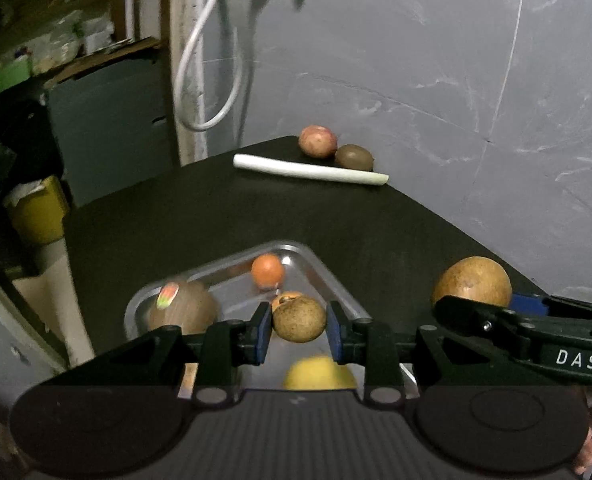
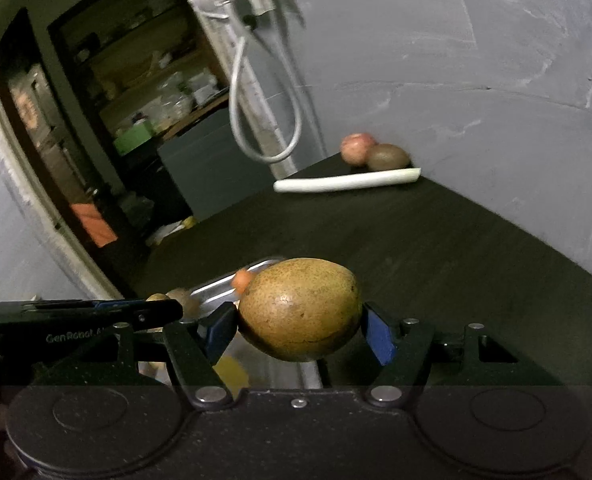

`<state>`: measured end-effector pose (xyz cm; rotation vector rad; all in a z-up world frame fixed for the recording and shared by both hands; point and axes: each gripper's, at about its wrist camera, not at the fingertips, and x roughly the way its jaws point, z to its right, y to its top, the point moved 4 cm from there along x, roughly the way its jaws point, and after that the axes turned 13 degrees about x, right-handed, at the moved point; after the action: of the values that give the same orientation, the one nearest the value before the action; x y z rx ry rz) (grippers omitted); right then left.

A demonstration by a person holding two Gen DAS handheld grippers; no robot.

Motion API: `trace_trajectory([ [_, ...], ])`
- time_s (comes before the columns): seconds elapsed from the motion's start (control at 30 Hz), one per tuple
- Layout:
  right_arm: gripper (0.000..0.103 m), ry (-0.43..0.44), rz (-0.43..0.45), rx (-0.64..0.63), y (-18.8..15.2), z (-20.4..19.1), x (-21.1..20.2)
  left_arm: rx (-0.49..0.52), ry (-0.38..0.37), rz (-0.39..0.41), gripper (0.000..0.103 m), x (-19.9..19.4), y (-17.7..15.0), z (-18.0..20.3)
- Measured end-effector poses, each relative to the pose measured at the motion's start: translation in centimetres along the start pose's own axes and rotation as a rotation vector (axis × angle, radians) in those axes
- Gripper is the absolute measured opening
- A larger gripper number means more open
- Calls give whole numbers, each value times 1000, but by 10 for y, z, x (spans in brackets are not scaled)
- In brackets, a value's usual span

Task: Organize fruits
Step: 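Carry the small fruit and brown pear to the tray and release both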

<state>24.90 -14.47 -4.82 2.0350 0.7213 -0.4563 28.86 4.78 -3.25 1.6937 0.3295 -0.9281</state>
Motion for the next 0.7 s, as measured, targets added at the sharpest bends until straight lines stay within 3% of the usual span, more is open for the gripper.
trace_trajectory([
  [0.37,70,36,-79,-78,-41,-16,-32,-96,5,9,32,-50,-51,2],
  [0.7,70,23,-121,-125,-65,-18,-48,-135,-37,-22,32,-56,-78,16],
])
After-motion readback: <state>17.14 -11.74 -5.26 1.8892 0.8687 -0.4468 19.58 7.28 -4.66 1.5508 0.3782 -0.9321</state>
